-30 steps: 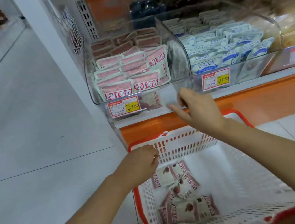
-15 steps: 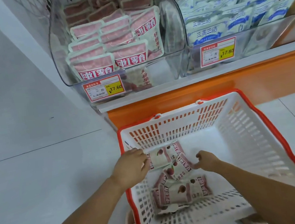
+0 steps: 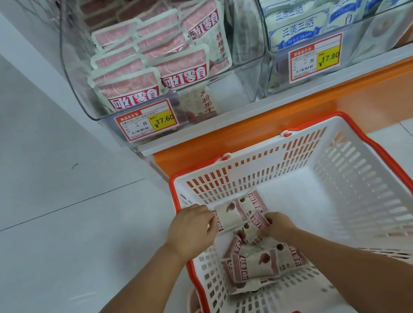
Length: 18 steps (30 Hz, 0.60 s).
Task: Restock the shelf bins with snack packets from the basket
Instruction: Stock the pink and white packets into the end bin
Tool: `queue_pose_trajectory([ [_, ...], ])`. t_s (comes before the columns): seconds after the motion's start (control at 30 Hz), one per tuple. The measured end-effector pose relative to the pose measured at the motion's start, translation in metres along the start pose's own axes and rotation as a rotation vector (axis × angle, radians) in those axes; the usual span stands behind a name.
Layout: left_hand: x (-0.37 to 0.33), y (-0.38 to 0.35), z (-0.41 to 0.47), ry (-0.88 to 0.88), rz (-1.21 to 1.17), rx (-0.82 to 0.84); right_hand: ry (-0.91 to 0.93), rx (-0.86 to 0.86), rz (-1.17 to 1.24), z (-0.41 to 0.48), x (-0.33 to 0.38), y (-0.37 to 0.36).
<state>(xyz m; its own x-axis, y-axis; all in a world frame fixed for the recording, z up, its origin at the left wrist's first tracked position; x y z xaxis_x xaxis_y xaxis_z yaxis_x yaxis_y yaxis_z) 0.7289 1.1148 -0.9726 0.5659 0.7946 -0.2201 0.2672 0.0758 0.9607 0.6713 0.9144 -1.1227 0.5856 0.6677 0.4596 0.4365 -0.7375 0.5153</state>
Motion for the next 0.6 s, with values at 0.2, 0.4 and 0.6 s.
queue_pose_trajectory([
  [0.2,-0.007,0.005,0.006,0.075,-0.066,0.072,0.229,0.015,0.064,-0.042,0.052,0.064],
  [0.4,-0.038,0.089,0.024,0.074,-0.268,-0.187,0.455,-0.177,-0.071,-0.131,0.126,0.159],
  [0.6,-0.062,0.199,0.003,-0.002,-0.329,-0.631,0.709,-0.444,0.153,-0.237,0.187,0.242],
])
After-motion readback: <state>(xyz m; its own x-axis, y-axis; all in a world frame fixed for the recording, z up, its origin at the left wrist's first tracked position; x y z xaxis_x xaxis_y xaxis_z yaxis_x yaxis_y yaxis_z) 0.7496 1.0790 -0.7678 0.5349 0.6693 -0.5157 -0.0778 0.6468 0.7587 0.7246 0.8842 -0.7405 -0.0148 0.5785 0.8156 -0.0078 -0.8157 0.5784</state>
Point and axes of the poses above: each hand's wrist, its own z-axis towards the middle knuckle, its own y-axis out of the back of the hand, x = y × z, the point moved 5 cm from there along z, towards the middle knuckle, and after that the axes turned 1 degree about y, right-handed, at the moved point
